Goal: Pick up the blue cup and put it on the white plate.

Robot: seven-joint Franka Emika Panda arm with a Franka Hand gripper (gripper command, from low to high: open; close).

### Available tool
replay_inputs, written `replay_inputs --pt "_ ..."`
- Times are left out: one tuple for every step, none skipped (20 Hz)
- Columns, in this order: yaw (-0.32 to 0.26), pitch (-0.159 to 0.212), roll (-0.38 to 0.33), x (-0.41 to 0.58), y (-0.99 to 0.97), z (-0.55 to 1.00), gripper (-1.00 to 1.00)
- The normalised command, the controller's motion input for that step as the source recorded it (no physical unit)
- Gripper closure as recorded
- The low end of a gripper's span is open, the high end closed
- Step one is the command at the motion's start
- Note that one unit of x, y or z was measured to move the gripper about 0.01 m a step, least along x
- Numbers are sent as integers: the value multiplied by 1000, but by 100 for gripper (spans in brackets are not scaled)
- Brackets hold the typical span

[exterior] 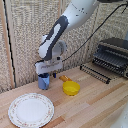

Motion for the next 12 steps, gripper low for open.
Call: replay_inputs --pt "4 0 -28 0 114 -40 100" --pt "0 -10 -9 0 31 0 100" --pt "1 -51 0 0 3 11 100" --pt "0 -75 0 0 3 86 100" --pt "0 -100 0 0 17 163 100" --pt "0 -97 0 0 23 191 100" --pt "0 -70 0 0 9 220 100" --pt "0 -52 0 0 46 269 100" --pt "0 -33 0 0 66 306 100" --pt "0 -2 21 0 40 366 100" --pt "-17 0 43 -17 66 434 100" --pt "-64 25 62 -60 126 471 100"
